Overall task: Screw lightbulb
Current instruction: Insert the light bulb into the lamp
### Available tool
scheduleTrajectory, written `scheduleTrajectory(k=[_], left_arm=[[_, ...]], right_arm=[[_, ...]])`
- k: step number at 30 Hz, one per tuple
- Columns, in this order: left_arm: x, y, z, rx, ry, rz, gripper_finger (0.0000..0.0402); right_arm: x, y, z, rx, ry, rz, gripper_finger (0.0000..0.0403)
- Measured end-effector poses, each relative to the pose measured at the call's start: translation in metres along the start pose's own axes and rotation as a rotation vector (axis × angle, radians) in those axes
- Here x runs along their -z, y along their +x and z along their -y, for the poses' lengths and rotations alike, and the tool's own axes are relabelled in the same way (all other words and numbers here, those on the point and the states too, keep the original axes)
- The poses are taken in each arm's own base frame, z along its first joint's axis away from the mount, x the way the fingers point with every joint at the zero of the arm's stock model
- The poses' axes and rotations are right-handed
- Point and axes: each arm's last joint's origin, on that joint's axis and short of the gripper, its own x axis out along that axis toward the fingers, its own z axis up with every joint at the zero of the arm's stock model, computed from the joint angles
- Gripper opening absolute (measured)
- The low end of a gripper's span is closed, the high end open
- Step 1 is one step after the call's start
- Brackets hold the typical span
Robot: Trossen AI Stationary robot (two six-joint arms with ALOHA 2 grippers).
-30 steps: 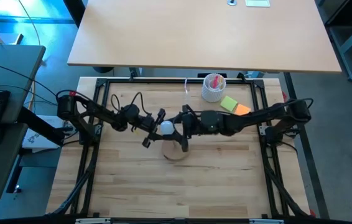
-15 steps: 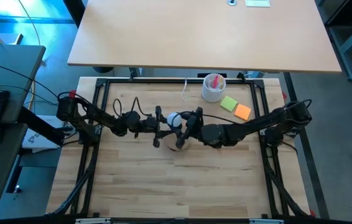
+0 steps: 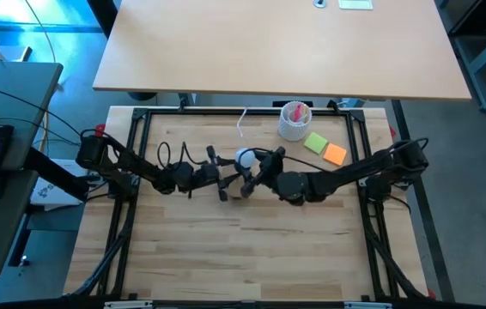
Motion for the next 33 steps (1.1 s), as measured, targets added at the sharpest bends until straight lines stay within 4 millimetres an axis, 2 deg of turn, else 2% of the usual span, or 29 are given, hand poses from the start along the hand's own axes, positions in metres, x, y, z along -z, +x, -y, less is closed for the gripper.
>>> scheduleTrajectory(k=[9,17,20,24,33], left_arm=[[0.001,0.000,0.000,-0.033,-0.003,-0.017,0.0159],[0.000,0.000,0.000,-0.038,0.010,-0.016,0.0159],[-0.003,0.000,-0.001,-0.038,0.005,0.001,0.0159],[-0.003,0.000,-0.001,-0.043,0.003,0.002,0.0159],[0.000,0.000,0.001,0.005,0.008,-0.019,0.0159]], right_arm=[[0.006,0.011,0.004,-0.028,-0.021,-0.027,0.0259],[0.011,0.016,0.007,-0.170,-0.075,-0.089,0.0303],[0.004,0.015,0.009,-0.178,-0.053,-0.075,0.0311],[0.000,0.011,0.010,-0.170,-0.115,-0.055,0.0313],[-0.032,-0.007,0.015,-0.166,-0.210,0.034,0.0314]])
